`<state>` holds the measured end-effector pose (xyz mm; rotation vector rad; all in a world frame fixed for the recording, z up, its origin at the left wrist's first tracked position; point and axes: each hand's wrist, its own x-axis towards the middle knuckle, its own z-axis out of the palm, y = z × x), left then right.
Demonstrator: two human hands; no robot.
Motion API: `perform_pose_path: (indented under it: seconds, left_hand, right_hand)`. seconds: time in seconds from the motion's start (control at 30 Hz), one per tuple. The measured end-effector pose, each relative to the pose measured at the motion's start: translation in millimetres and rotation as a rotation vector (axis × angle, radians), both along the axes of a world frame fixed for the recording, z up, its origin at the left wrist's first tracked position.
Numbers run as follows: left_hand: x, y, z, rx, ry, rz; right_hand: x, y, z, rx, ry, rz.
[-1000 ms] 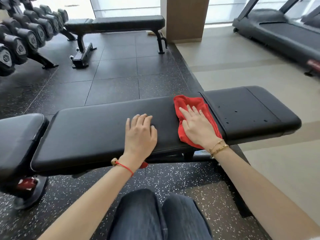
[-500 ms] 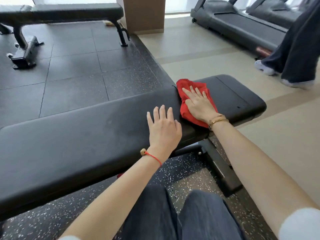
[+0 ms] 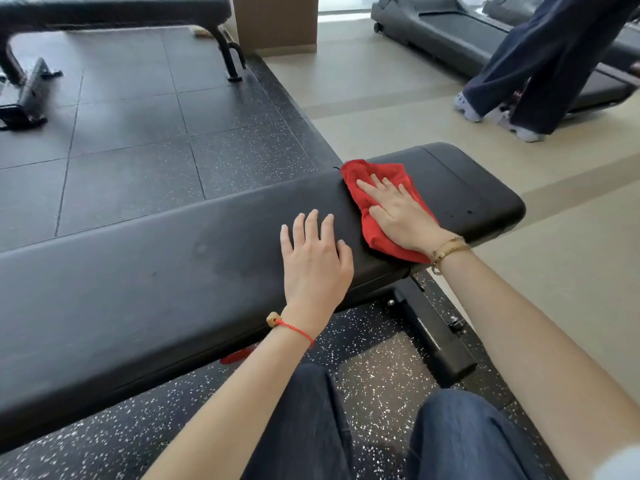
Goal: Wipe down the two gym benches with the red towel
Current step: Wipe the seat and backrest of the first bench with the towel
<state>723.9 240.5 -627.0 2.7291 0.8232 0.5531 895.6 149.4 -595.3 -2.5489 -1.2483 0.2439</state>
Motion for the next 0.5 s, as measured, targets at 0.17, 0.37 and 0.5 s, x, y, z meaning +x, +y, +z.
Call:
perform_pose_path:
  seconds: [0.17,0.37,0.5]
  left_hand:
    - [3.4,-0.7,1.4,0.030,-0.014,0.039]
    - [3.9,-1.2,2.7,0.048,-0.039,0.059]
    - [3.2,-0.5,2.9,0.024,-0.048,0.061]
  right_hand:
    - [17.6,29.9,5.2,-0.026,0.001,0.054]
    - [1.3,-24.5,-0.8,0.037,-0.103,0.249]
    - [22.1,-52.5,-4.6,0.111,-0.102,0.226]
